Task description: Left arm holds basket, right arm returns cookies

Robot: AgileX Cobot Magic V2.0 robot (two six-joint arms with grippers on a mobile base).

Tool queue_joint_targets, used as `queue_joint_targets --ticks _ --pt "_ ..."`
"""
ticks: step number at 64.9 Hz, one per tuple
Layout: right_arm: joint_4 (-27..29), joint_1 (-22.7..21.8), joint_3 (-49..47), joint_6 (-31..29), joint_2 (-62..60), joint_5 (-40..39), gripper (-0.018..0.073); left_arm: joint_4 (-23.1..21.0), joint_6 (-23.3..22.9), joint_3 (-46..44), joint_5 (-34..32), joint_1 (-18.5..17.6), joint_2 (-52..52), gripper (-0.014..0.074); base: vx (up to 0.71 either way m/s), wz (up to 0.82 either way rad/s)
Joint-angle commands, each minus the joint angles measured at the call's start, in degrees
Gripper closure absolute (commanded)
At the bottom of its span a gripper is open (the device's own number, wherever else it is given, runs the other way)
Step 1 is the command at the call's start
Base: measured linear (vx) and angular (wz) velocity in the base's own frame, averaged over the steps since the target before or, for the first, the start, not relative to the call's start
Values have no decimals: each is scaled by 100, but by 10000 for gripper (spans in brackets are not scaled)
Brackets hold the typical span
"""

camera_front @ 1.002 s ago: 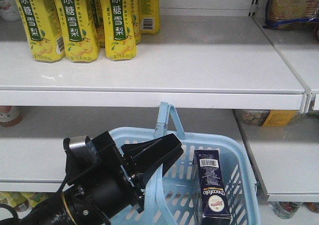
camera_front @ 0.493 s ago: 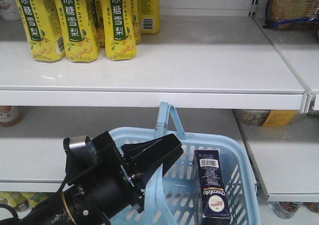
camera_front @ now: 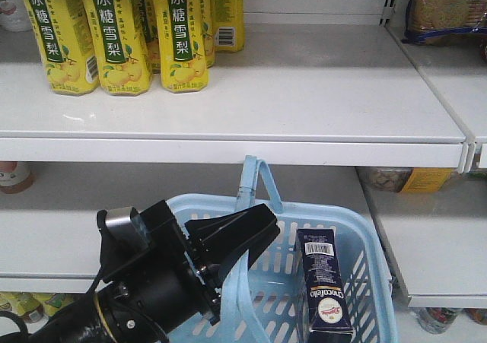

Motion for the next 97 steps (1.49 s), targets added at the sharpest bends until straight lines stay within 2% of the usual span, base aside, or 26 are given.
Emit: queue_joint_targets --ticks 1,3,18,41,58,69,85,97 --pt "213 -44 101 -13 -71 -644 566 -383 40 -168 -1636 26 -225 599 0 0" --pt "219 -44 101 -13 -71 -685 566 -383 40 -168 -1636 26 -225 599 0 0" --pt "211 -44 54 -18 -71 -2351 566 -383 40 -168 -1636 26 -225 599 0 0" --pt "212 -44 -1052 -42 -27 -2103 564 -383 40 -168 -1636 26 -225 599 0 0" --pt "185 -44 -2141 -84 642 -2103 535 -383 40 -168 -1636 26 -225 599 0 0" --pt "10 -44 -2835 -84 1081 -1946 437 -383 40 -168 -1636 26 -225 599 0 0" --pt "-120 -44 -3502 -51 1568 -1712 181 -383 40 -168 -1636 26 -225 599 0 0" --pt "-92 -44 -3949 -11 1812 -1002 15 -383 40 -168 -1636 26 -225 599 0 0"
